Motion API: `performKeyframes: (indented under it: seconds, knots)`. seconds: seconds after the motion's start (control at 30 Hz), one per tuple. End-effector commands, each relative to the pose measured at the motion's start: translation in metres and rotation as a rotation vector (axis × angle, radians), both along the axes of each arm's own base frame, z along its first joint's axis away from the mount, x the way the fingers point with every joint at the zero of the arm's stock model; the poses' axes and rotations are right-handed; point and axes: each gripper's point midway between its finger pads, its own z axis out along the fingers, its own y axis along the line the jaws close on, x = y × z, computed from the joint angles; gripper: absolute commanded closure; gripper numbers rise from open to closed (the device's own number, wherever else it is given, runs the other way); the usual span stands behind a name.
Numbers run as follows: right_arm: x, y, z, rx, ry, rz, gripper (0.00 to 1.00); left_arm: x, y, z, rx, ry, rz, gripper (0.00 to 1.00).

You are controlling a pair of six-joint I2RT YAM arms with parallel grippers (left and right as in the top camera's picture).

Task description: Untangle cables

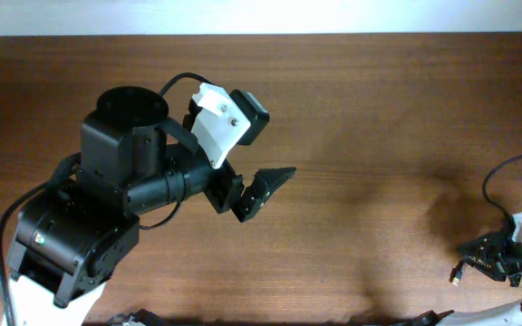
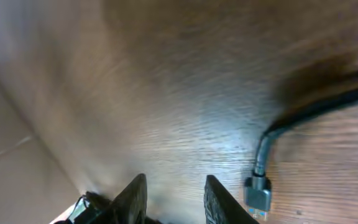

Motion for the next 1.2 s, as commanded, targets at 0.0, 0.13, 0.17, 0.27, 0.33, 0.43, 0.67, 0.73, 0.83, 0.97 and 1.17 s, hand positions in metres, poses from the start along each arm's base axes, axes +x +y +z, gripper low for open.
performKeyframes:
  seconds: [0.0, 0.13, 0.17, 0.27, 0.33, 0.43, 0.67, 0.73, 0.83, 0.97, 1.17]
  knots:
    - [-0.016, 0.001, -0.017, -0.029, 0.121, -0.04, 0.73, -0.009, 0.006, 0.011, 0.004, -0.067, -0.008, 0.01]
    - [-0.016, -0.001, -0.021, -0.044, 0.129, -0.053, 0.76, -0.017, 0.011, 0.02, -0.01, -0.094, -0.008, 0.01]
    - [-0.016, -0.001, -0.021, -0.044, 0.129, -0.053, 0.76, -0.018, 0.013, 0.021, -0.01, -0.101, -0.001, 0.01]
    - [-0.026, -0.009, -0.028, -0.087, 0.225, -0.089, 0.84, -0.017, 0.014, 0.021, -0.003, -0.108, 0.011, 0.01]
    - [-0.023, -0.015, -0.03, -0.111, 0.212, -0.097, 0.84, -0.017, 0.014, 0.021, -0.003, -0.108, 0.011, 0.01]
    - [-0.016, -0.023, -0.034, -0.137, 0.205, -0.145, 0.83, -0.017, 0.014, 0.021, -0.003, -0.108, 0.011, 0.01]
    - [0.004, -0.058, -0.046, -0.277, 0.113, -0.187, 0.81, -0.017, 0.014, 0.021, -0.003, -0.108, 0.011, 0.01]
    - [0.012, -0.072, -0.049, -0.325, 0.096, -0.236, 0.79, -0.017, 0.014, 0.021, -0.004, -0.108, 0.01, 0.01]
    - [0.03, -0.103, -0.05, -0.426, 0.03, -0.309, 0.76, -0.023, 0.016, 0.025, -0.017, -0.115, 0.005, 0.01]
    - [0.056, -0.149, -0.043, -0.59, -0.092, -0.384, 0.72, -0.046, 0.016, 0.038, -0.068, -0.134, -0.058, 0.01]
    - [0.064, -0.237, -0.016, -0.98, -0.164, -0.457, 0.01, -0.053, 0.018, 0.055, -0.116, -0.18, -0.057, 0.01]
